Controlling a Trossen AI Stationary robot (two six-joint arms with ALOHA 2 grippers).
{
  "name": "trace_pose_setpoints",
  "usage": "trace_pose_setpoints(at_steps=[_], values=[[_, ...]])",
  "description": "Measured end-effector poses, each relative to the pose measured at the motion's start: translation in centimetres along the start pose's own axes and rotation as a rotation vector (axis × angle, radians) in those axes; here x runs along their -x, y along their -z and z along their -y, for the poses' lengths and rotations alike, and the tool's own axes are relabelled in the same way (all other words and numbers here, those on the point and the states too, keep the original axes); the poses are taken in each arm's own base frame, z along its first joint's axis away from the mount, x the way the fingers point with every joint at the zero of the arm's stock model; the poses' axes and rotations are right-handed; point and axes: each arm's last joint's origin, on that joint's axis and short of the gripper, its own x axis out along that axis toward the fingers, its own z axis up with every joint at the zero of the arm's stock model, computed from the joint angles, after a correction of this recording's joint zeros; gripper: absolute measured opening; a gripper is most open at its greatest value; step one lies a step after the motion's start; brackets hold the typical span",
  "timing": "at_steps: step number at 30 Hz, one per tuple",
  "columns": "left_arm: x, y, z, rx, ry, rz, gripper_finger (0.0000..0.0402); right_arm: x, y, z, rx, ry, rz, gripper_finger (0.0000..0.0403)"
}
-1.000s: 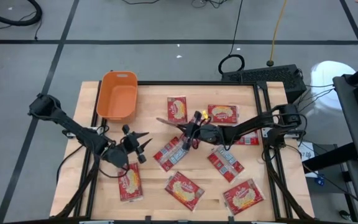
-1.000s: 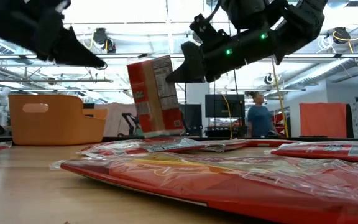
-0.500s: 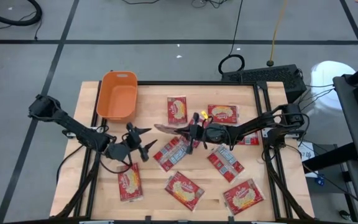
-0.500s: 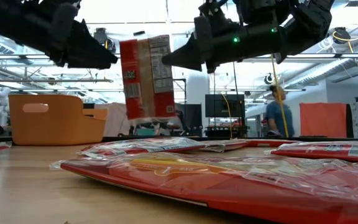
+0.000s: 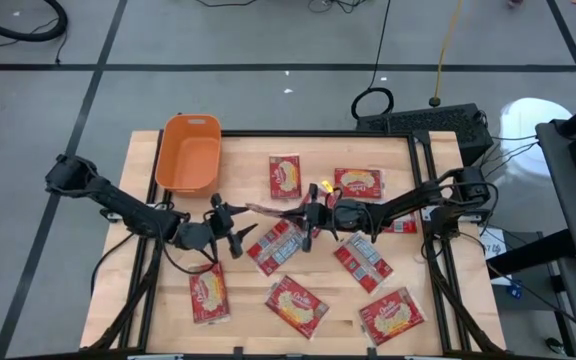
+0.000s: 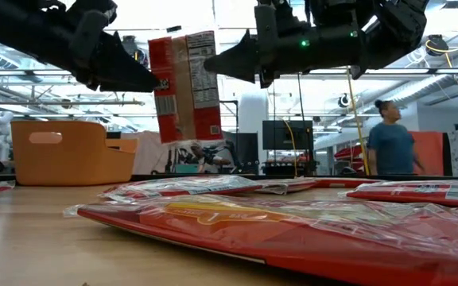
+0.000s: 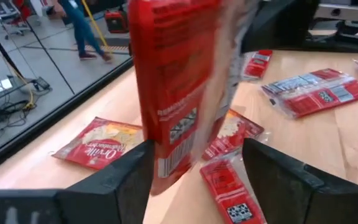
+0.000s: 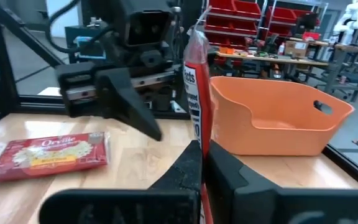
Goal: Sort popcorn bags into baskets
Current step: Put the red popcorn bag into the orange bin
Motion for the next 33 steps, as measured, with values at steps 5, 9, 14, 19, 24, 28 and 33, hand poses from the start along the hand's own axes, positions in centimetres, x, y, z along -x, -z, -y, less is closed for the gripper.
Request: trace_pose_setpoints(at_steps=[5, 9, 14, 19, 24, 28, 33], values=[[-0.6, -0.2, -0.3, -0.013, 0.020, 0.008, 0.0222, 0.0, 0.0, -0.1, -0.004, -0.029, 0.004, 0.0000], [-1.0, -0.8, -0.4, -0.025, 0.116, 0.044, 0.0211, 0.0, -0.1, -0.1, -0.004, -0.031, 0.008, 0.0000], [-1.3, -1.1, -0.6, -0.047, 0.196, 0.064, 0.0193, 0.0, -0.1, -0.1, -0.002, -0.030, 0.008, 0.0000], [-1.5, -0.7, -0.4, -0.085, 0.192, 0.049, 0.0160, 0.0, -0.1, -0.1, -0.007, -0.026, 0.007, 0.0000], [-2.1, -0.1, -0.2, -0.107, 0.182, 0.026, 0.0123, 0.0, -0.1, -0.1, -0.009, -0.026, 0.008, 0.0000], [-2.5, 0.5, -0.2, -0.110, 0.172, 0.000, 0.0108, 0.0, -0.1, -0.1, -0.010, -0.025, 0.014, 0.0000], [-2.6, 0.7, -0.2, -0.108, 0.147, -0.009, 0.0110, 0.0, -0.1, -0.1, -0.010, -0.022, 0.015, 0.0000]])
